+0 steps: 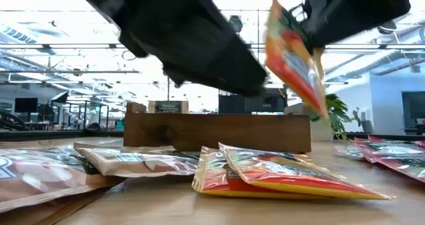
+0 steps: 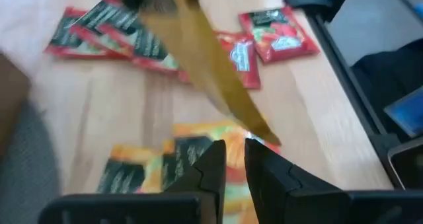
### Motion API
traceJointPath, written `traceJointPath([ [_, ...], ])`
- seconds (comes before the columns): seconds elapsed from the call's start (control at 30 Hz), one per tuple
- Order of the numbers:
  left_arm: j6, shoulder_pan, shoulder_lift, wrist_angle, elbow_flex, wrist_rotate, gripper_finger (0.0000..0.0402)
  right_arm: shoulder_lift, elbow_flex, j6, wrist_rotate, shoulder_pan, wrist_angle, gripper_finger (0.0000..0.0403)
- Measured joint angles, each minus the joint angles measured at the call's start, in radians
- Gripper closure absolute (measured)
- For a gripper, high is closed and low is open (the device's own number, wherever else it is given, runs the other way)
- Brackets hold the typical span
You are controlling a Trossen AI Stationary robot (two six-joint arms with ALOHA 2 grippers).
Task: Pick & Place Tea
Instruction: Put the yellow tea bag into the middle section of the wooden organizer
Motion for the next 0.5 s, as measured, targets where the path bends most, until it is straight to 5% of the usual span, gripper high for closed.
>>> traceJointPath([
  [0.2,-0.056,-0.071,-0.111,-0.182,0.001,-0.063,0.0339,-0.073,0.005,-0.037,0.022,-0.02,-0.116,0.0403],
  [0.5,-0.093,-0.301,-0.182,-0.291,-0.001,-0.447,0.0339,-0.064,0.173,-0.158,0.021,-0.138,-0.391,0.0403],
])
